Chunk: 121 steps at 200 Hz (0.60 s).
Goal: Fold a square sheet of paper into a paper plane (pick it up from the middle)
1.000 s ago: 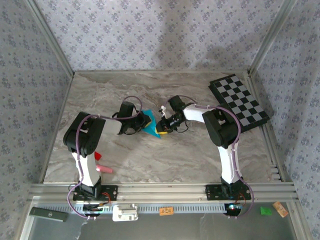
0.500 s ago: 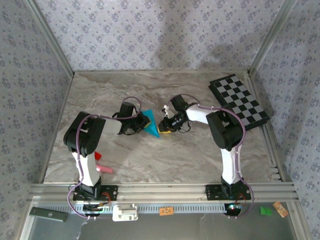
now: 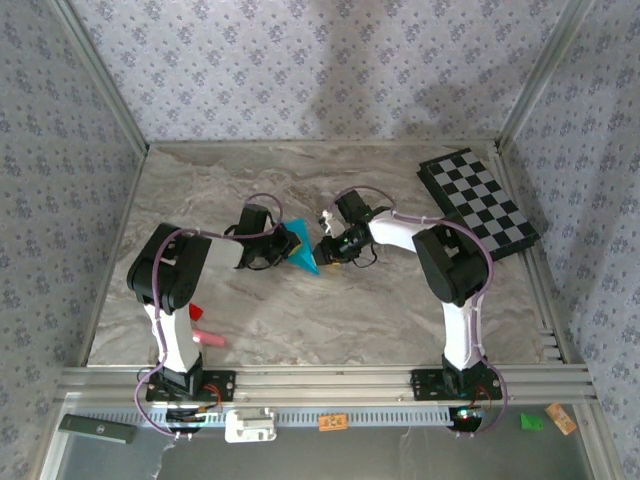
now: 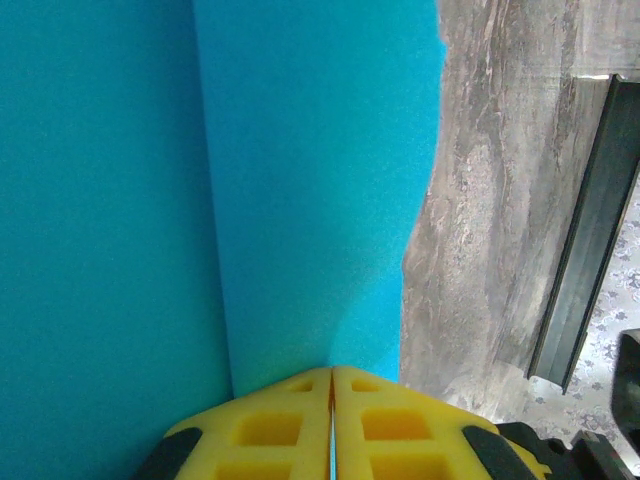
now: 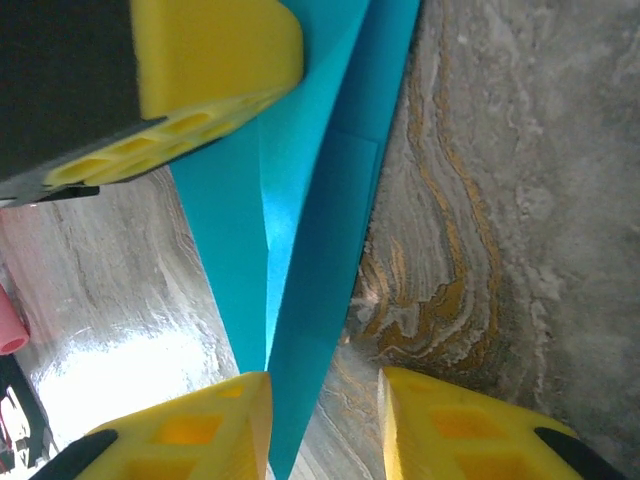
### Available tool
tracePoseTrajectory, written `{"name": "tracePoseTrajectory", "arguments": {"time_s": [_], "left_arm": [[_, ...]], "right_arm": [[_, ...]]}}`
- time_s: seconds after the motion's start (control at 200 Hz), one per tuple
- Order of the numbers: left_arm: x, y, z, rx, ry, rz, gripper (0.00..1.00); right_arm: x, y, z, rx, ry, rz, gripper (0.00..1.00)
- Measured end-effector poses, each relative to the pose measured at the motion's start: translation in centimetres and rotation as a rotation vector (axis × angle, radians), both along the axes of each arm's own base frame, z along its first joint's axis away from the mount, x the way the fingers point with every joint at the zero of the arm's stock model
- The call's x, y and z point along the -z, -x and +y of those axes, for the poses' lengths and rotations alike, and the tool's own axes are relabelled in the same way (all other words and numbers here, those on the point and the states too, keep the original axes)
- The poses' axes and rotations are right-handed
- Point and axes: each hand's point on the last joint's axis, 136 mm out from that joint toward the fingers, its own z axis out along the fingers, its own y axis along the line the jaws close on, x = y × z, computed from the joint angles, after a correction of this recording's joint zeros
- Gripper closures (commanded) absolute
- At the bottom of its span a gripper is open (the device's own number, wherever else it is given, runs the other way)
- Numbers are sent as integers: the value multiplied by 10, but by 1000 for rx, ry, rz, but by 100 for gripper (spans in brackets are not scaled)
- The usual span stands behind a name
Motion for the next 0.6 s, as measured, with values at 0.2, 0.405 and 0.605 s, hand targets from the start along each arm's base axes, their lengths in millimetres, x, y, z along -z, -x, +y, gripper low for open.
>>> {"name": "tracePoseTrajectory", "arguments": {"time_s": [0.2,0.405,0.605], "left_arm": [[0,0,0,0,0,0,91],[0,0,0,0,0,1,90],[1,0,0,0,-1,3,89]], "right_arm": [[-8,1,6,-13,-14,-22,63],[-6,5,10,-25,-11,-17,63],[1,5,11,-27,2,3,65]]}}
